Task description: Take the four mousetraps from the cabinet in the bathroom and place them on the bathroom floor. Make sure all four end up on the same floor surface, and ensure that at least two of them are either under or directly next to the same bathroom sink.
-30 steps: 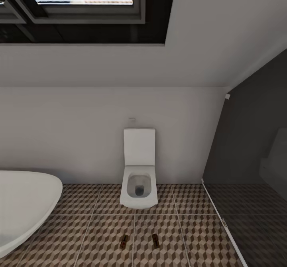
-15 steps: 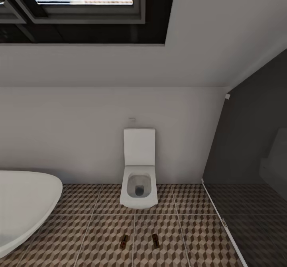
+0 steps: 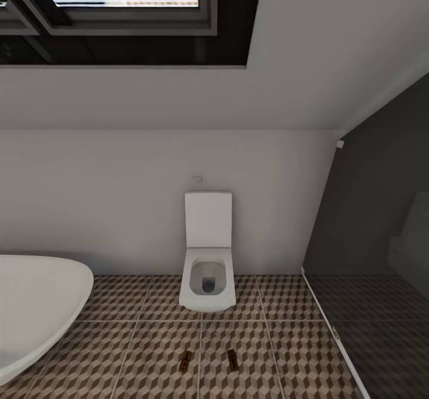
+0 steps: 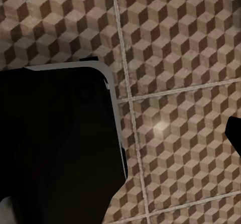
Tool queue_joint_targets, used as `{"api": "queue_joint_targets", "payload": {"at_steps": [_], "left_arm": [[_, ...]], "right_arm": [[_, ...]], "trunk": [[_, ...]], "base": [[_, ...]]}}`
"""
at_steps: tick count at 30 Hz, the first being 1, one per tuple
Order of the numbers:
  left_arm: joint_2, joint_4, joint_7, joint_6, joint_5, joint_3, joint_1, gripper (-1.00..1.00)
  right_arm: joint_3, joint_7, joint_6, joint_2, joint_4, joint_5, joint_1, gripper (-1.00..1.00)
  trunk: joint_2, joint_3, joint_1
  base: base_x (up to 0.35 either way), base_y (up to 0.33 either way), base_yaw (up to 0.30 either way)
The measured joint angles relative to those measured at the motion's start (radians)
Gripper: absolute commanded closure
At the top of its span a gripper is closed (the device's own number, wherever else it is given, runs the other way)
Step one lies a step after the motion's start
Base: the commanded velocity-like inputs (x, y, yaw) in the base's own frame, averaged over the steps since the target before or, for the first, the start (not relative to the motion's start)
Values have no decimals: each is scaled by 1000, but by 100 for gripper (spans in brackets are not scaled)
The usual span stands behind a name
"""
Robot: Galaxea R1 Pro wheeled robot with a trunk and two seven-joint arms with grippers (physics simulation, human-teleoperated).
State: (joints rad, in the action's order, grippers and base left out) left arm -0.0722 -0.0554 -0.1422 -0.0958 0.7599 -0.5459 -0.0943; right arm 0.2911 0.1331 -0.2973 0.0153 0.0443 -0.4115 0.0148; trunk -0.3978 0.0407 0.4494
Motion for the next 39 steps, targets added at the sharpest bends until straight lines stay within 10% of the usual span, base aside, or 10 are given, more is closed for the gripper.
{"api": "queue_joint_targets", "payload": {"at_steps": [39], "left_arm": [[0,0,0,0,0,-1,0,-100]], "right_arm": [[0,0,0,0,0,0,0,-100]], "trunk": [[0,0,0]], "base": [[0,0,0]]}}
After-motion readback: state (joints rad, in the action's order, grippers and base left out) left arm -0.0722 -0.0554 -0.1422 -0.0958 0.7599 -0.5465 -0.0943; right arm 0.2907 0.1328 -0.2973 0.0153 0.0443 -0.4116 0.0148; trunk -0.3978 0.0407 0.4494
